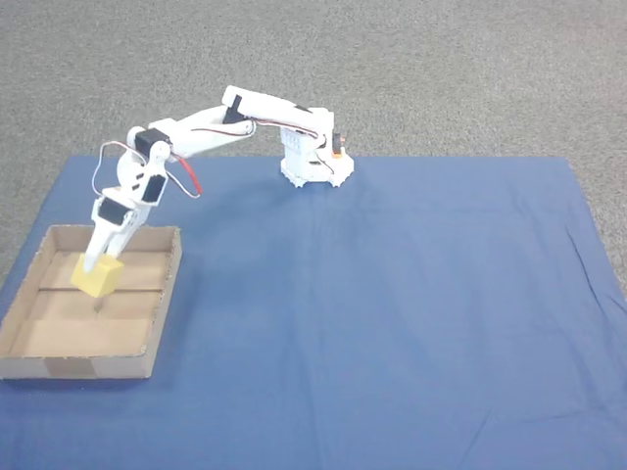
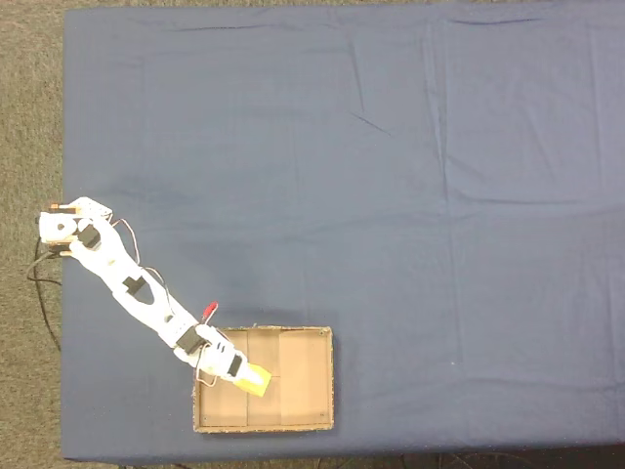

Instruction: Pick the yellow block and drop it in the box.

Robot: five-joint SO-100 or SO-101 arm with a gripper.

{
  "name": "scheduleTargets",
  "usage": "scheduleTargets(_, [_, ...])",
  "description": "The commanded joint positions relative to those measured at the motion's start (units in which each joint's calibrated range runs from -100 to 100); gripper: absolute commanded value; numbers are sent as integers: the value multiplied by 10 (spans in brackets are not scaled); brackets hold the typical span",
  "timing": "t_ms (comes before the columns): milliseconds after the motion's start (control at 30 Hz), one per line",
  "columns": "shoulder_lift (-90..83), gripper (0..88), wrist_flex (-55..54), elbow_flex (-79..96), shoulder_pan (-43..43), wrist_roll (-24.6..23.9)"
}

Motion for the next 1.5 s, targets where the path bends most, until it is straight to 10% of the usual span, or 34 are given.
scheduleTargets(0, [-8, 379, 8, -25, -7, 7])
scheduleTargets(67, [-23, 485, 4, -3, -7, 9])
scheduleTargets(333, [-466, 452, -177, 444, -57, -28])
scheduleTargets(467, [-945, 285, -178, 800, -229, -72])
scheduleTargets(567, [-1259, 2, -190, 1118, -370, -119])
scheduleTargets(667, [-1438, 2, -246, 1384, -430, -151])
scheduleTargets(1100, [-1513, 2, -152, 1606, -432, -164])
scheduleTargets(1233, [-1513, 160, -145, 1606, -398, -198])
scheduleTargets(1467, [-1513, 3, -151, 1606, -420, -129])
